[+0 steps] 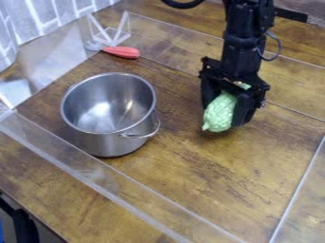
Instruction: Put the green object in the silver pot
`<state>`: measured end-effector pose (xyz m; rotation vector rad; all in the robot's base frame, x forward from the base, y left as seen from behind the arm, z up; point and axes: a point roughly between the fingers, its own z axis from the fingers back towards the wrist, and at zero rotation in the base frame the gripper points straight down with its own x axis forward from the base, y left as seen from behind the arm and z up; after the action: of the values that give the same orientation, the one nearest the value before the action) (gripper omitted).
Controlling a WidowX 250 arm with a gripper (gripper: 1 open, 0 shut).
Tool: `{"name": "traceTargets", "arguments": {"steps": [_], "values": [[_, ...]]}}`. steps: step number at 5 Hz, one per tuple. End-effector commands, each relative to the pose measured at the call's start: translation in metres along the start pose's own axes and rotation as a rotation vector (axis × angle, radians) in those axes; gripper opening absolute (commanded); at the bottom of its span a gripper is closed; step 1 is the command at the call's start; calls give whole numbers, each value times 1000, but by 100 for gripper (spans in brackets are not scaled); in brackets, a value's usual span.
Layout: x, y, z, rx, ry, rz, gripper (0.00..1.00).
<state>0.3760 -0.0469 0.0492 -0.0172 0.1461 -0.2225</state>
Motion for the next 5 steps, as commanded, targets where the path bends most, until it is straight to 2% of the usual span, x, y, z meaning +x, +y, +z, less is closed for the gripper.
{"name": "traceTargets", "arguments": {"steps": [1,4,5], "values": [[-9,6,54,8,-131,11,0],[-29,11,87,1,-178,16,0],[-35,12,93,1,-188,20,0]]}}
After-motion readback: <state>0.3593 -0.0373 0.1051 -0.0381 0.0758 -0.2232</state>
